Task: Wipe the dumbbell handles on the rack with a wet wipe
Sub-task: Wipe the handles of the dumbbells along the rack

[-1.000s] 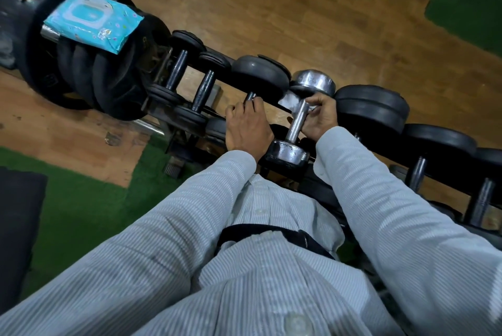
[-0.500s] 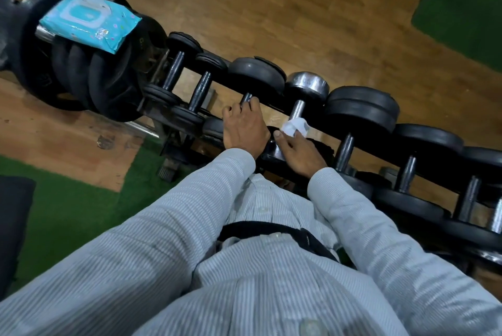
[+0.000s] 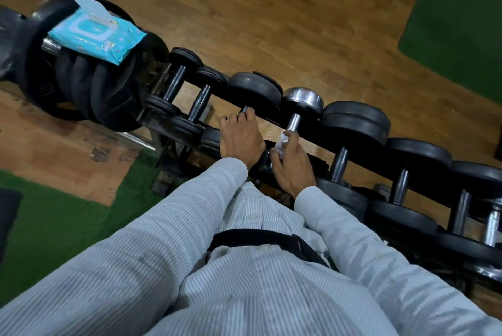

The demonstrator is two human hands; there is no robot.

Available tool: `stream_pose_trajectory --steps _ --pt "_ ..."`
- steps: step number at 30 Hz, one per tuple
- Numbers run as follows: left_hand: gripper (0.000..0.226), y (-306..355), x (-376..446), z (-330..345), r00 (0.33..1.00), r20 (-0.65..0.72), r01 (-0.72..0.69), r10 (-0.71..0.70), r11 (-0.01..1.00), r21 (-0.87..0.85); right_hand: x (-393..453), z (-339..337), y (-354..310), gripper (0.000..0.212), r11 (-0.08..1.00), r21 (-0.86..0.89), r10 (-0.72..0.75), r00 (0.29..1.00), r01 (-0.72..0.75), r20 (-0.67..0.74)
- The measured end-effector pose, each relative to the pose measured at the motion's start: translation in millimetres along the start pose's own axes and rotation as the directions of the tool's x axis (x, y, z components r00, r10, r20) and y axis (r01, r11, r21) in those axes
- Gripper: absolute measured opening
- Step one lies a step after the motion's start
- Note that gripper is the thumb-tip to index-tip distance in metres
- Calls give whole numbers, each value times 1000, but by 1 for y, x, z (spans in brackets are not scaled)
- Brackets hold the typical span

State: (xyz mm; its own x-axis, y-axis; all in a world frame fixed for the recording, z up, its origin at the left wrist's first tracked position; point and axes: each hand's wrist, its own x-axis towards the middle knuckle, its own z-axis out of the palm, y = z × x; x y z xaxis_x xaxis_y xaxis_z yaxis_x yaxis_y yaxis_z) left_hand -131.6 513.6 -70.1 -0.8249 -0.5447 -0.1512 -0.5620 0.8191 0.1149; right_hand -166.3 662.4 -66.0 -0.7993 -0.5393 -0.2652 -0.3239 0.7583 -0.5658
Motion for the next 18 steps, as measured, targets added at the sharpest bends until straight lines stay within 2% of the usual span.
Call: stream_pose_trajectory --steps 5,8,11,14,18 --pt "40 -1 1 2 1000 -8 -6 6 1000 -9 -17 -2 15 43 995 -65 -70 996 74 51" --pt "42 0 0 1 1000 -4 -7 7 1000 -5 2 4 22 58 998 -47 -31 994 36 105" --pt "42 -1 -1 0 1000 -3 -17 17 1000 -5 29 4 24 71 993 -113 -26 986 45 167" --pt "44 -3 -1 0 999 -11 -38 38 999 19 58 3 27 75 989 -147 -15 991 35 134" --pt "45 -3 -1 1 999 -19 -50 50 999 11 66 6 27 63 1000 -24 7 998 -5 60"
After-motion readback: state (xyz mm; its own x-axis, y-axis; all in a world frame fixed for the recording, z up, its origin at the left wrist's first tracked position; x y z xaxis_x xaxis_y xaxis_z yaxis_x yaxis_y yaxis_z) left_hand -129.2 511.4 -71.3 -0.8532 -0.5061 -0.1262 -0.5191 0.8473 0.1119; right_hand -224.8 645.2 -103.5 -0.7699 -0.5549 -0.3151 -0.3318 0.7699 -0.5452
